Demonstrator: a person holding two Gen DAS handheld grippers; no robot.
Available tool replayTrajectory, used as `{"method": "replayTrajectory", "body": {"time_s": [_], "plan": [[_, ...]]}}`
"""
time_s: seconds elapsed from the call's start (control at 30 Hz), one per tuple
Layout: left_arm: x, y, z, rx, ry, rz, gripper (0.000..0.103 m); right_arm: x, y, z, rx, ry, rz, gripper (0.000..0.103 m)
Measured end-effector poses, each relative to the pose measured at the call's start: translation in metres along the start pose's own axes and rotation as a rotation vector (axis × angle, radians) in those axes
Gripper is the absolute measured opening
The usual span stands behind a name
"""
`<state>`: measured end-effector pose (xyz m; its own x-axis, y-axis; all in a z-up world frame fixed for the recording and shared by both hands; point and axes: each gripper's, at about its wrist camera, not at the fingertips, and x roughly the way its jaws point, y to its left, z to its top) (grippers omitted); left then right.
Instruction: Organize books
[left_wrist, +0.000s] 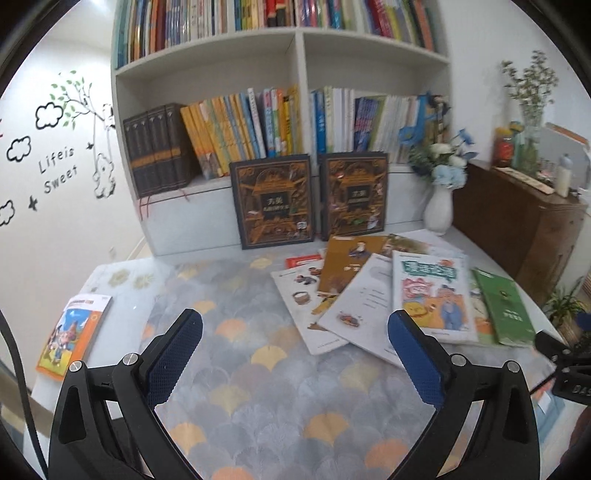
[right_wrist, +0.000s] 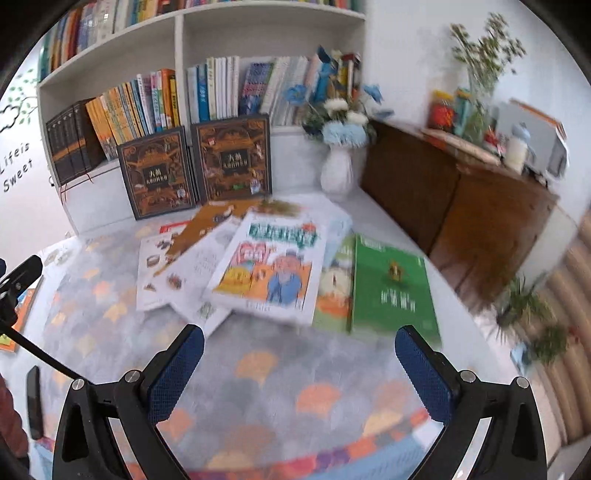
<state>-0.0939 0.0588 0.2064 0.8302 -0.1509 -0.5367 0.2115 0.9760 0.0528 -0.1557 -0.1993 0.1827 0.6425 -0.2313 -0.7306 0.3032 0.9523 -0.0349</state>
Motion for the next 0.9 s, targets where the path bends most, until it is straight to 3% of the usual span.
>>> {"method": "replayTrajectory", "body": {"time_s": [0.13,0.3,0.57,0.9], "plan": [[-0.012,-0.001,-0.018,-0.014,0.020,-0.060,0.101,-0.013,0.010,-0.028,0.001,0.031,-0.021,0.103],[-0.030,-0.009,-0.034,-0.004,0.010,-0.112,0.101,-0.035,0.027,-0.046,-0.031,-0.012,-0.054,0.103],[-0.060,-0.005,-0.043,-0.026,-0.022,-0.161,0.101,-0.054,0.034,-0.054,-0.001,-0.038,-0.071,0.103],[-0.073,0.019,-0.033,-0.032,-0.067,-0.162,0.102,-0.070,0.042,-0.051,0.002,-0.085,-0.070,0.103]]}}
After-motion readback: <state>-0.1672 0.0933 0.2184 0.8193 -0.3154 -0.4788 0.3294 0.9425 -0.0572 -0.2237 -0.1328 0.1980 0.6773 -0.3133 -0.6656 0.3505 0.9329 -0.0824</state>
